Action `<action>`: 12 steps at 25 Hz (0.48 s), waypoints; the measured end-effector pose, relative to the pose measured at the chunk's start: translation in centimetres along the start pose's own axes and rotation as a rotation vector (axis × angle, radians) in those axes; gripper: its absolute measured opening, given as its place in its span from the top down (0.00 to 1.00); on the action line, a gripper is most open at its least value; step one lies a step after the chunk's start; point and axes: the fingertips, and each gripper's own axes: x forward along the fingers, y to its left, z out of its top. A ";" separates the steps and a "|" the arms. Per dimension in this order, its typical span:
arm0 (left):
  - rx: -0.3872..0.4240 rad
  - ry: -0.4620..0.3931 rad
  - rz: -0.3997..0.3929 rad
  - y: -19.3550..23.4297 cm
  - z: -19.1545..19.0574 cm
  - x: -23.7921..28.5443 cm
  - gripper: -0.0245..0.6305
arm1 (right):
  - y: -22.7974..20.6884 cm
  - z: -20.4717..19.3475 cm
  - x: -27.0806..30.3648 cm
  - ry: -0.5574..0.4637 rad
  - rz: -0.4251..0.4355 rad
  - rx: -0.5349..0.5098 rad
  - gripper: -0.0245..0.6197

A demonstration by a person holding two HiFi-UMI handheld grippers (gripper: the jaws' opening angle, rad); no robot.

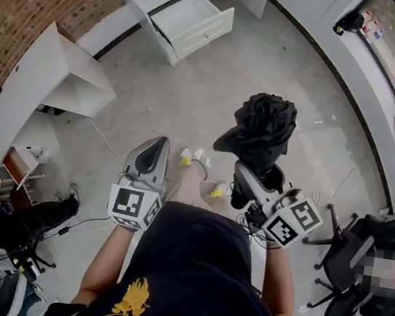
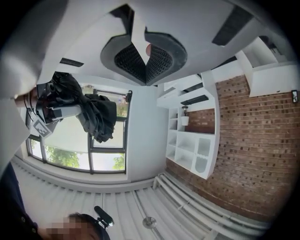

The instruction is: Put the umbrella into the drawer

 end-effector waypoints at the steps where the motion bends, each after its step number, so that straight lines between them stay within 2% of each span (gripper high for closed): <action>1: 0.001 -0.001 0.012 0.3 -0.1 -0.3 0.94 | -0.2 0.1 0.0 -0.002 -0.001 -0.003 0.57; 7: 0.021 -0.017 0.049 2.0 -0.4 -0.3 0.94 | -1.0 0.0 0.5 -0.009 -0.029 -0.019 0.57; 12: 0.028 -0.033 0.029 5.4 2.2 5.5 0.94 | -5.0 3.4 3.8 -0.017 -0.110 -0.006 0.57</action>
